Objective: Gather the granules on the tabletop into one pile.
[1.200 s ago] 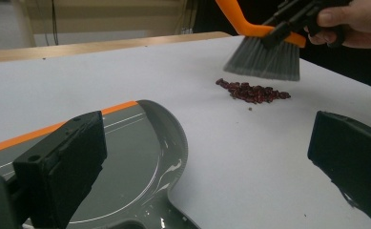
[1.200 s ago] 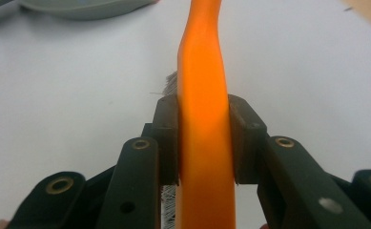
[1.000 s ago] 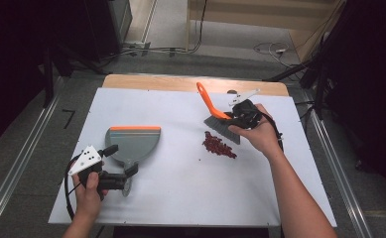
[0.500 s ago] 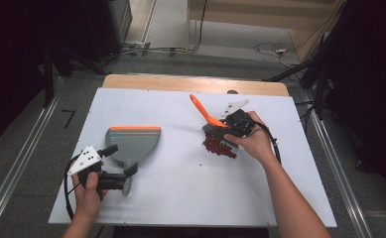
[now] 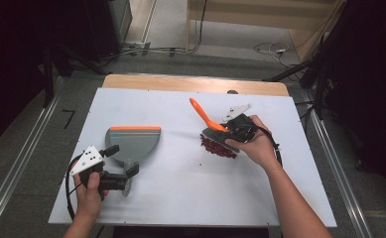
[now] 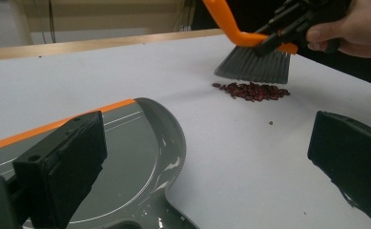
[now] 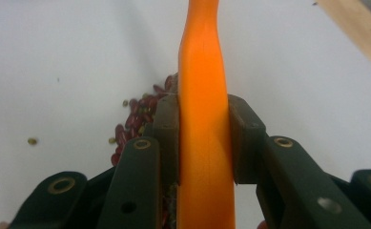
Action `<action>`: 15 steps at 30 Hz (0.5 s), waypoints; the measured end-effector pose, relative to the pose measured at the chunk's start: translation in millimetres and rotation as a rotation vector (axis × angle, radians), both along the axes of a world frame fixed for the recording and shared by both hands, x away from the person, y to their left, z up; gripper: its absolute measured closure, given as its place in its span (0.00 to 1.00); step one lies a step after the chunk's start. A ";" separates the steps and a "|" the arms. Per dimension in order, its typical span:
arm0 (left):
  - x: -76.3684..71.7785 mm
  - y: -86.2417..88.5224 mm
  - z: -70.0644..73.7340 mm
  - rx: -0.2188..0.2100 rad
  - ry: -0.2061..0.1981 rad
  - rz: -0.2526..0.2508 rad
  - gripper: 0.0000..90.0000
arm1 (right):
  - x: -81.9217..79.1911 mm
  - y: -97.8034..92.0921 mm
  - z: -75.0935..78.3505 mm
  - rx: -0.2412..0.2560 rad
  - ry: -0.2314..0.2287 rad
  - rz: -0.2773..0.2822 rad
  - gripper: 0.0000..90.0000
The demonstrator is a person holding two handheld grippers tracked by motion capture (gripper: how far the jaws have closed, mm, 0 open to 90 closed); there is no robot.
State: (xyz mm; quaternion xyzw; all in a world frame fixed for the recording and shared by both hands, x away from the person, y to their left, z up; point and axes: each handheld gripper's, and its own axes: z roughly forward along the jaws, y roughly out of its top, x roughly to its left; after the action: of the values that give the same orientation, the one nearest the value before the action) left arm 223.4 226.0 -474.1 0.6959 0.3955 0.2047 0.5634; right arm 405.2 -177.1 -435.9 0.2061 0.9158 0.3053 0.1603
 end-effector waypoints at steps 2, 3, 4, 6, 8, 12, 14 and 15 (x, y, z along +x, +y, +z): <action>0.2 0.2 -0.2 -0.001 0.001 0.001 0.00 | -2.8 -0.8 6.6 0.043 0.001 -0.020 0.76; 0.2 0.2 -0.2 -0.001 0.001 0.001 0.00 | -4.5 -0.3 10.4 0.062 -0.009 -0.020 0.76; 0.4 0.3 -0.3 -0.001 0.002 0.001 0.00 | -7.3 1.2 14.1 0.072 -0.009 -0.026 0.76; 0.4 0.1 -0.3 0.000 0.002 0.001 0.00 | -15.5 7.7 20.1 0.094 0.021 -0.046 0.76; 0.3 0.1 -0.2 0.000 0.001 0.000 0.00 | -25.9 16.7 23.6 0.106 0.054 -0.041 0.76; 0.2 0.2 -0.1 -0.001 0.001 0.001 0.00 | -48.3 36.4 20.5 0.151 0.162 -0.044 0.76; 0.1 0.2 -0.1 0.000 0.001 0.001 0.00 | -56.9 46.2 13.5 0.156 0.215 -0.034 0.76; -0.1 0.1 0.0 0.000 0.000 0.000 0.00 | -59.4 50.3 8.8 0.147 0.232 -0.021 0.76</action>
State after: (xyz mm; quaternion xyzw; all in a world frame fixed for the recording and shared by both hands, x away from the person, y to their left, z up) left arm 223.4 226.0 -474.1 0.6958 0.3957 0.2046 0.5634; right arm 345.8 -126.8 -427.1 0.2606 0.9012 0.3438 0.0408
